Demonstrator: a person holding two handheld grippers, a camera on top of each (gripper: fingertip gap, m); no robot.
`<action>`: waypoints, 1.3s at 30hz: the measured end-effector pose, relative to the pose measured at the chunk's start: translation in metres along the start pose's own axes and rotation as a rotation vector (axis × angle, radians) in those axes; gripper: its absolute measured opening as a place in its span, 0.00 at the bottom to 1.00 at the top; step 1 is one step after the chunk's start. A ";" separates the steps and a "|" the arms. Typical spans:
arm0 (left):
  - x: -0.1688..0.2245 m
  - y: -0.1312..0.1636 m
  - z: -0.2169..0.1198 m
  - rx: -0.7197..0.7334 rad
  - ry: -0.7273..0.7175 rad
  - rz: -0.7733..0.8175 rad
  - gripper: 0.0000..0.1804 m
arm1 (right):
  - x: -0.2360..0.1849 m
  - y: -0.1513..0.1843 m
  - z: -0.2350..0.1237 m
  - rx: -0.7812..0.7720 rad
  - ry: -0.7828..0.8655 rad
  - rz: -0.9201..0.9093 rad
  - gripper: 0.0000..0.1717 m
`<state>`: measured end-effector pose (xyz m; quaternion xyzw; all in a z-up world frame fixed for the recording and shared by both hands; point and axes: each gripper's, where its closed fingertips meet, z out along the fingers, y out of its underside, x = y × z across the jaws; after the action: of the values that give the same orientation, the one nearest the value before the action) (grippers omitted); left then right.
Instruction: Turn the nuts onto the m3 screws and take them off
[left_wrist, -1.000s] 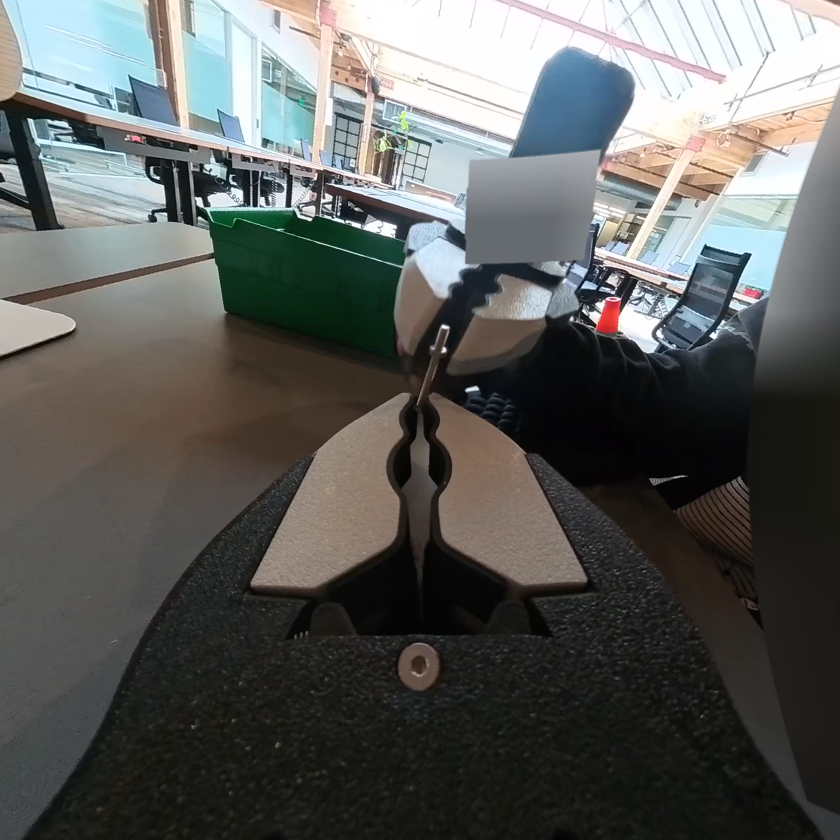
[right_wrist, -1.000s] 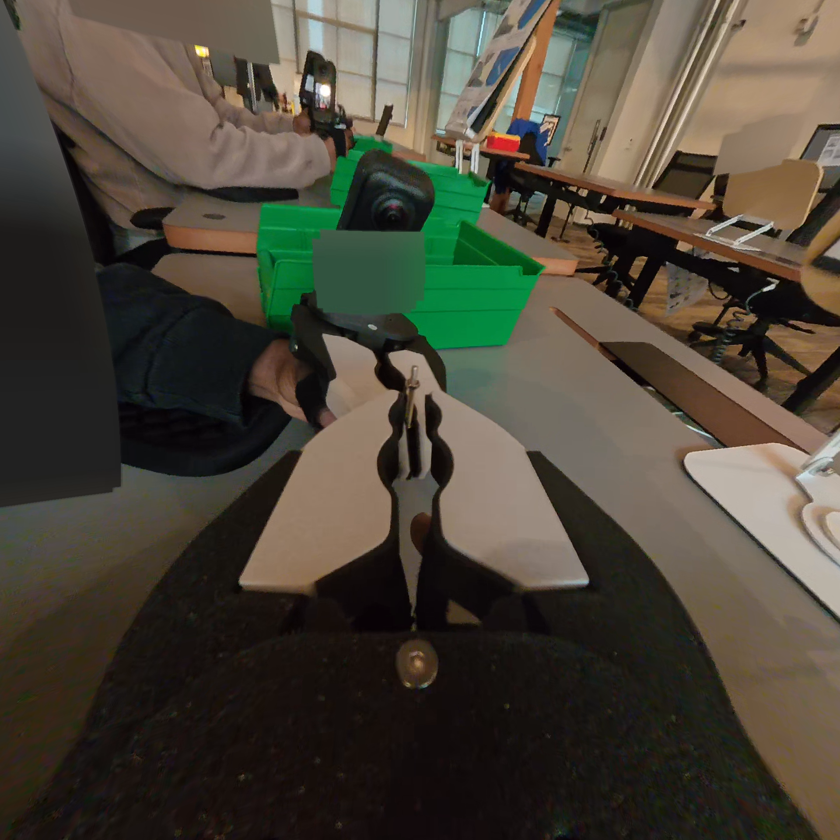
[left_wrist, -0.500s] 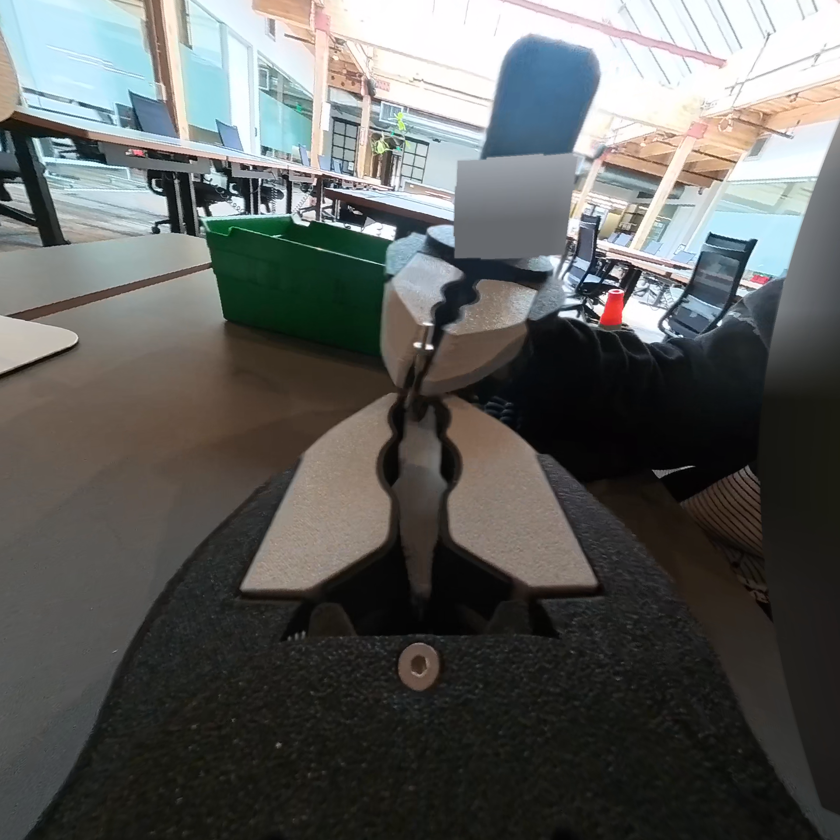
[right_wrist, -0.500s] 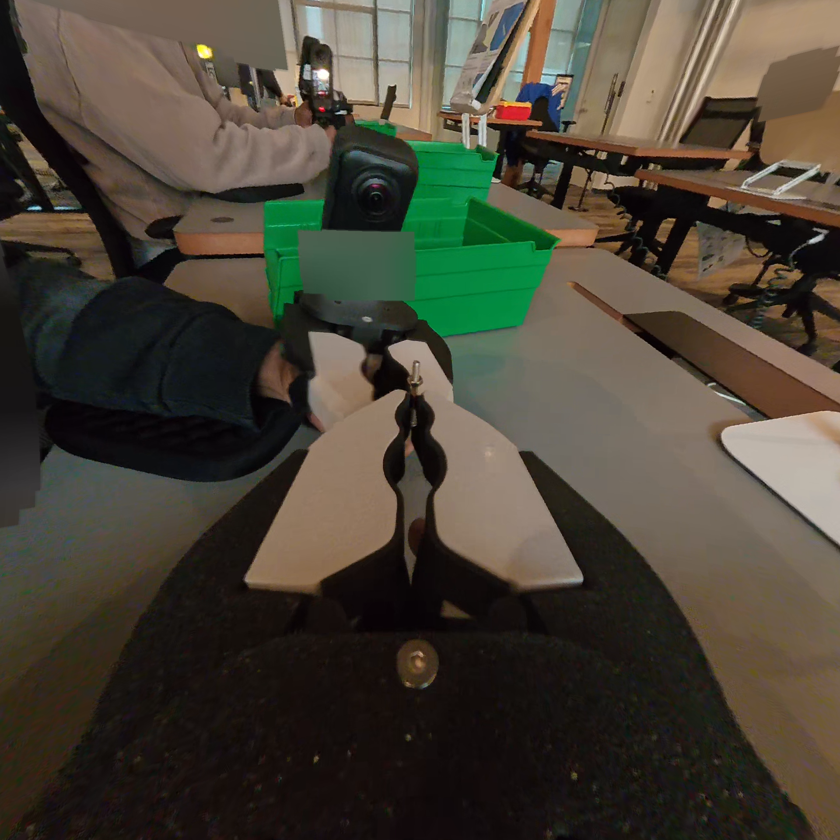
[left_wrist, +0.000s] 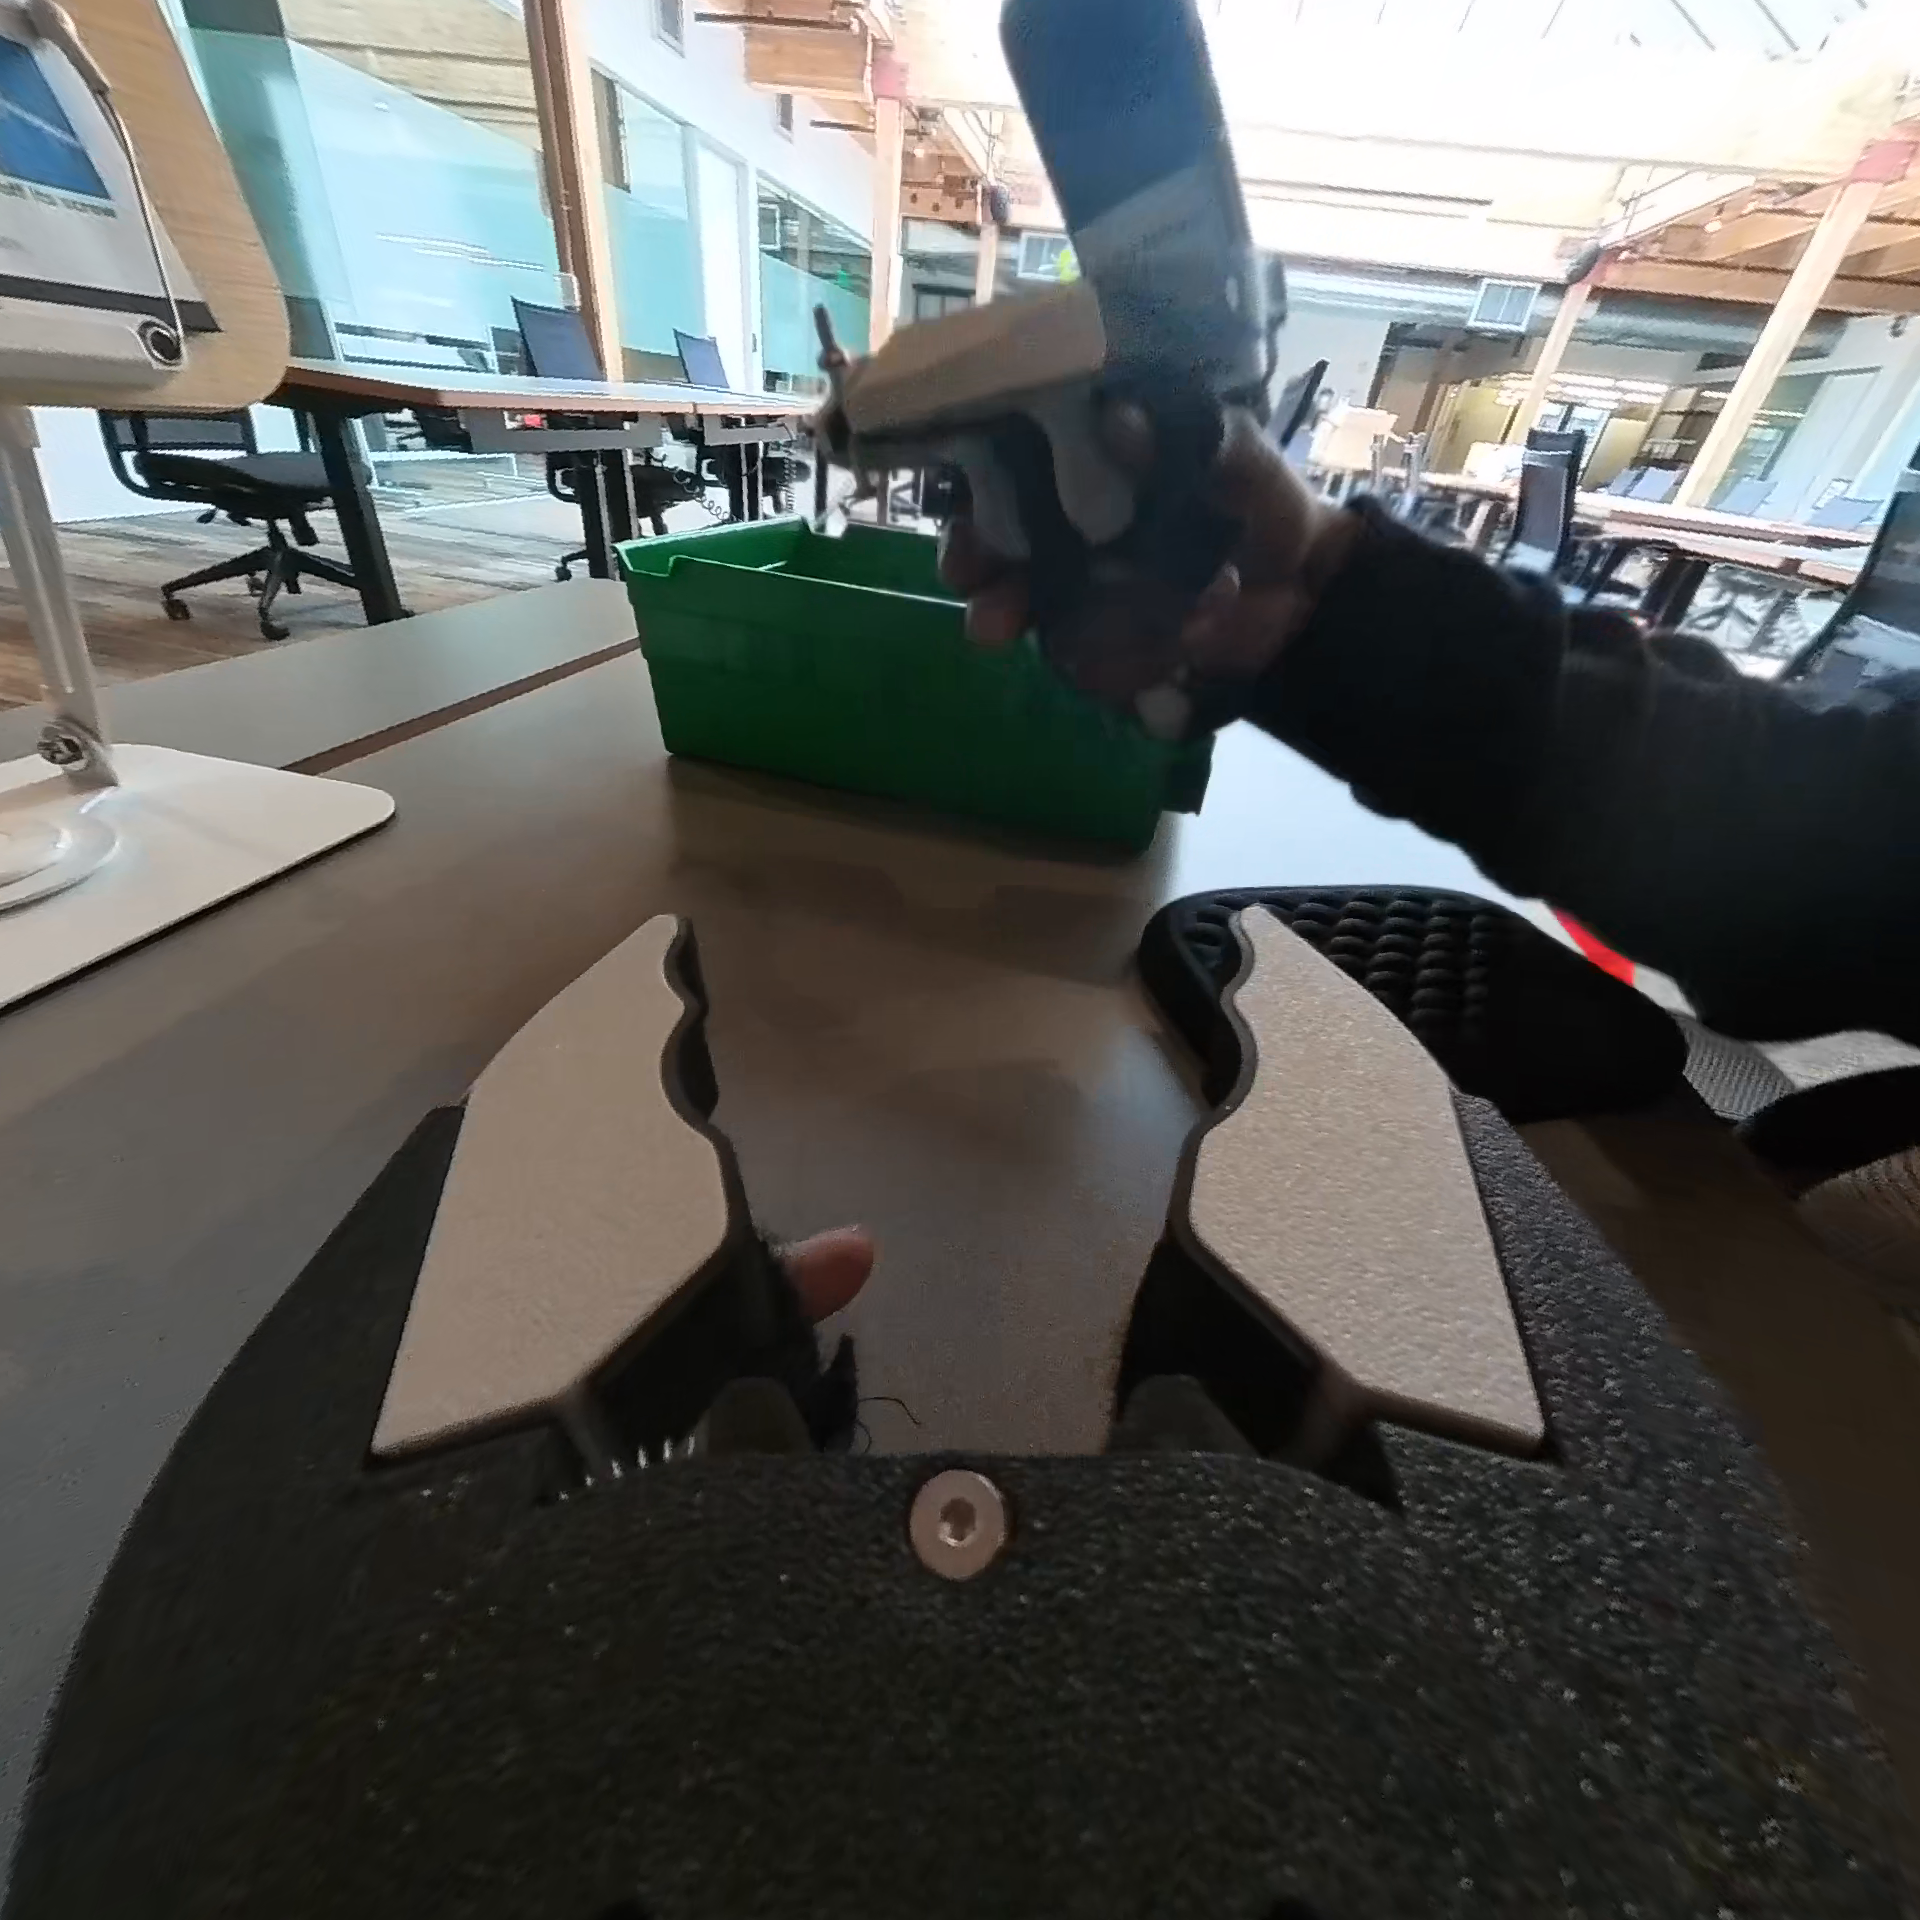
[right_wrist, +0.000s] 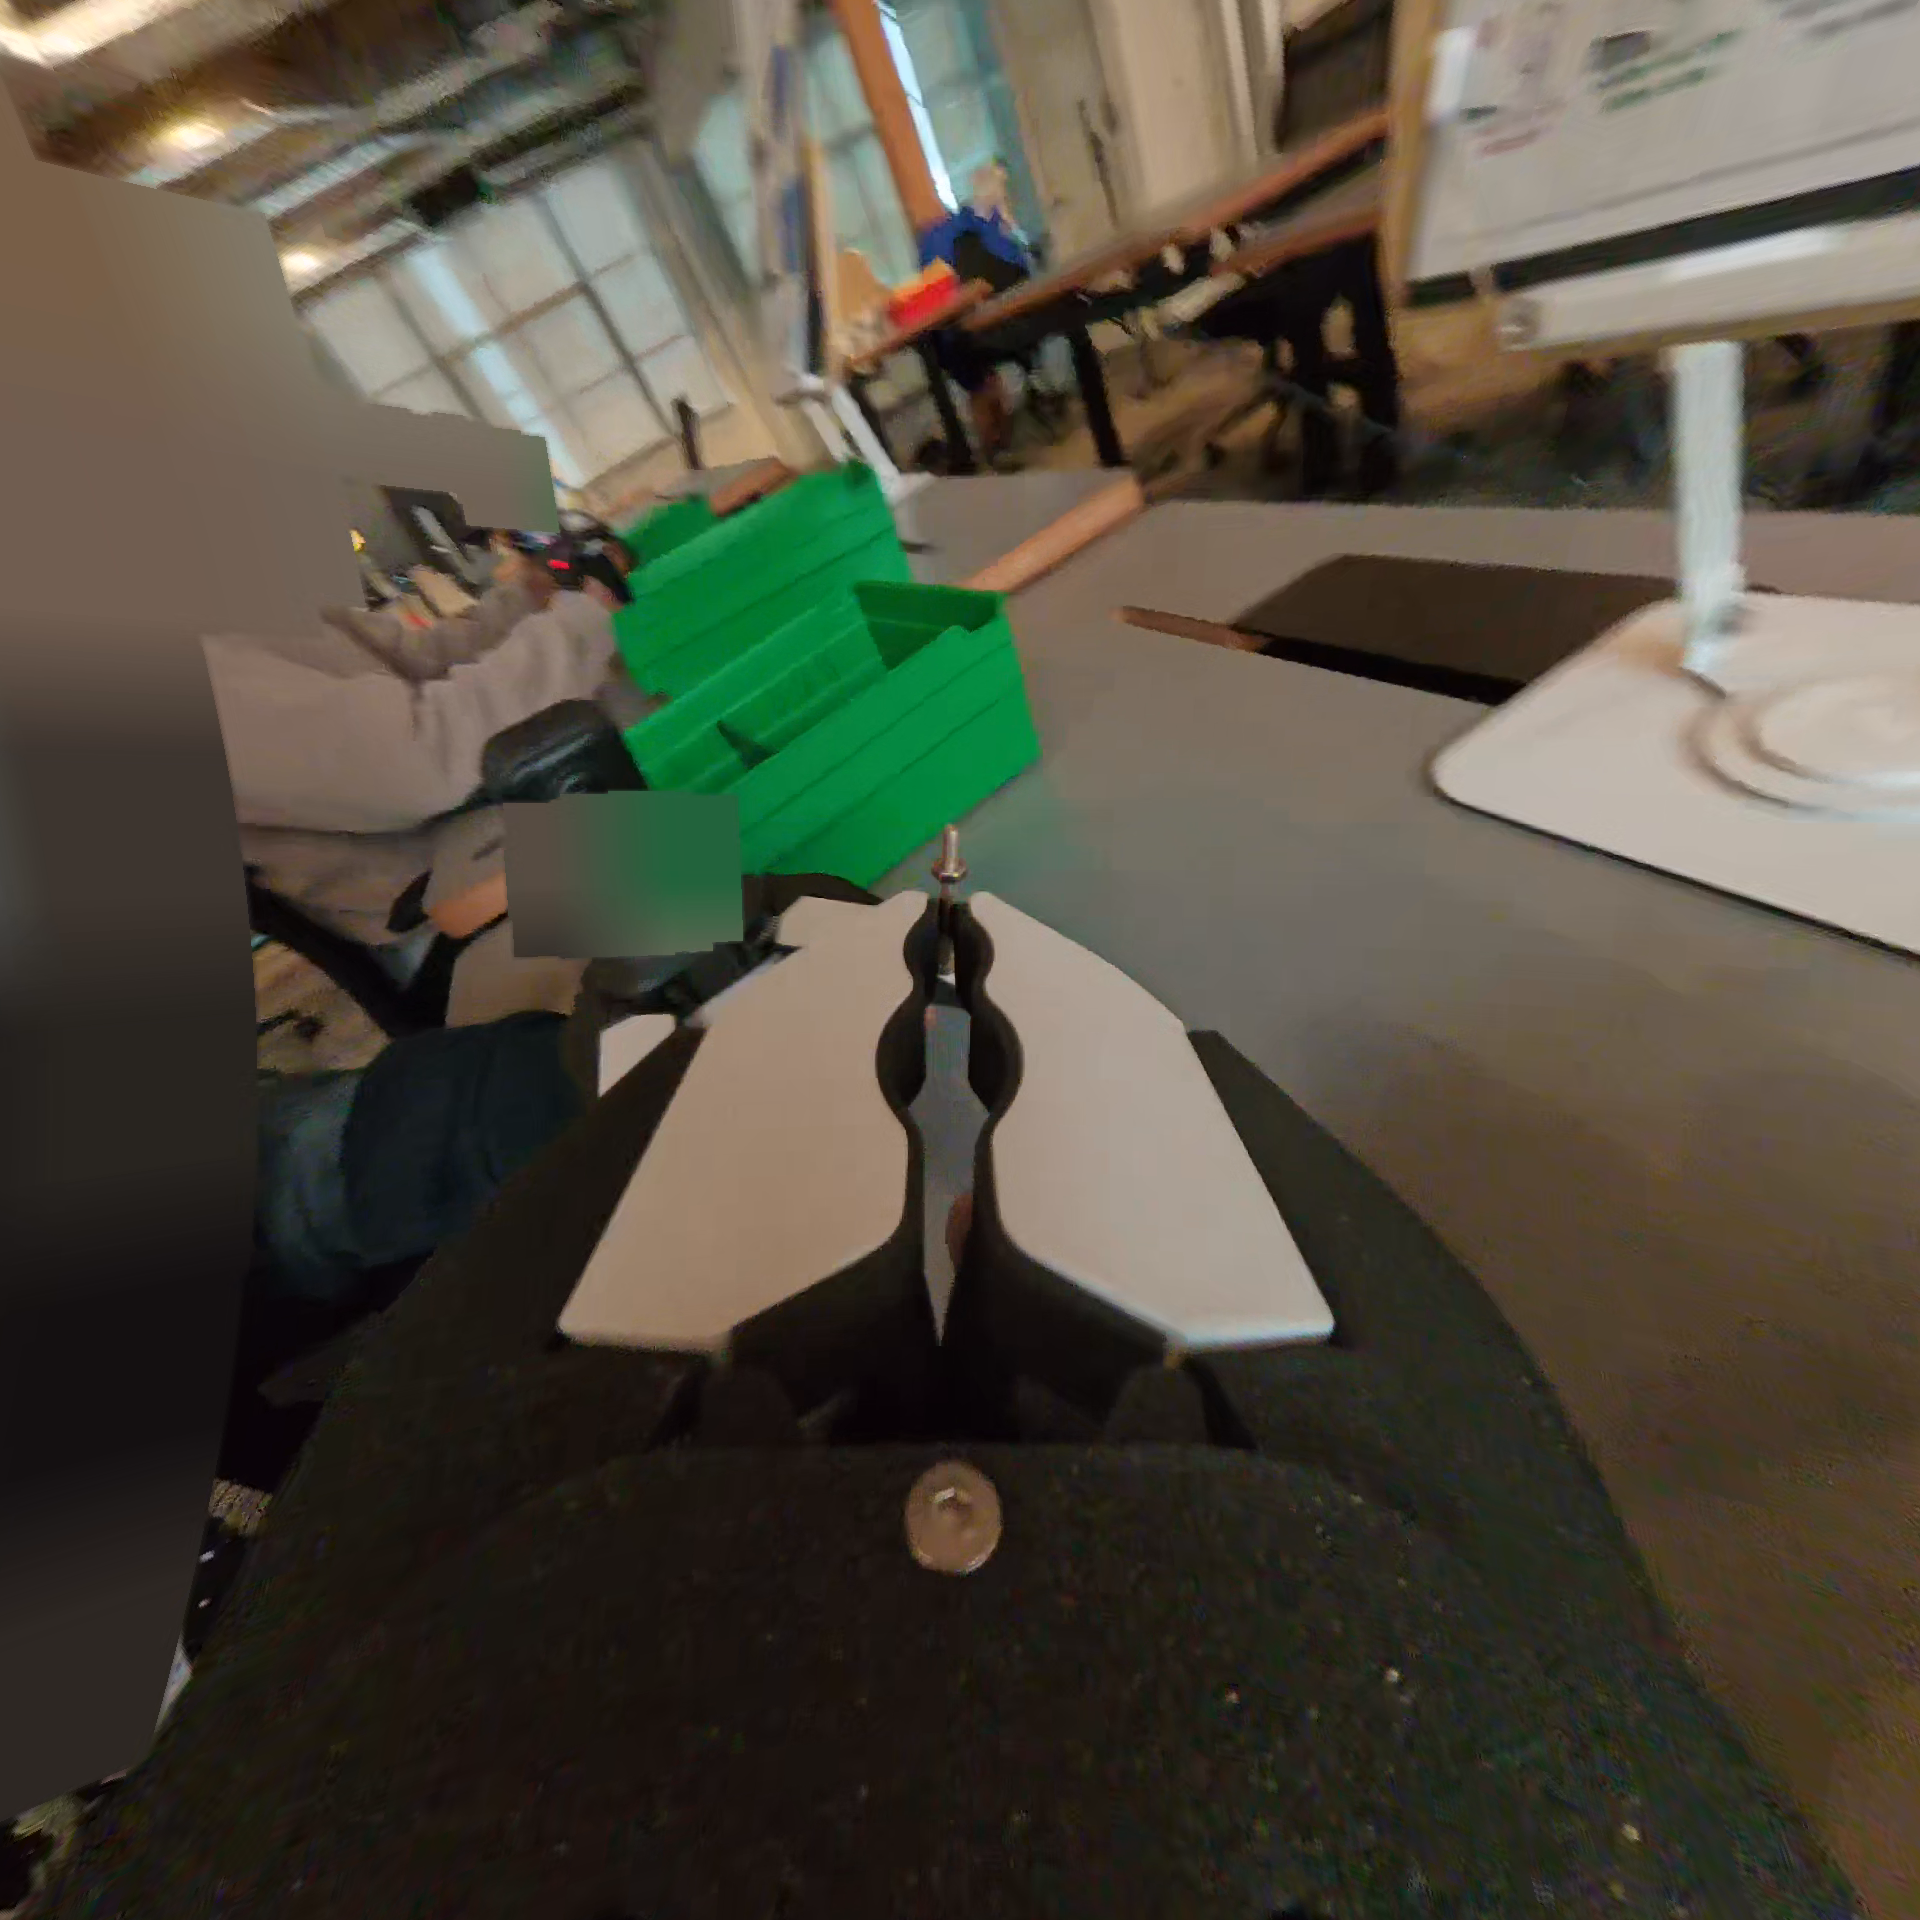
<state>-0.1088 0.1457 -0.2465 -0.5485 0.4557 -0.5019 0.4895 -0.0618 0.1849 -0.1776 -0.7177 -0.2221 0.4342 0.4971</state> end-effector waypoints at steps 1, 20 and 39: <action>-0.001 0.000 0.000 0.000 -0.006 0.001 0.51 | 0.009 -0.006 -0.011 -0.027 0.056 0.013 0.01; 0.000 -0.001 -0.002 0.011 -0.026 0.028 0.46 | 0.197 0.055 -0.209 -0.858 0.802 0.341 0.01; -0.001 -0.001 -0.001 0.009 -0.020 0.008 0.45 | 0.242 0.097 -0.194 -1.011 0.889 0.419 0.01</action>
<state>-0.1103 0.1468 -0.2460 -0.5495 0.4509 -0.4964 0.4983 0.2178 0.2257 -0.3378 -0.9977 -0.0294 0.0299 0.0524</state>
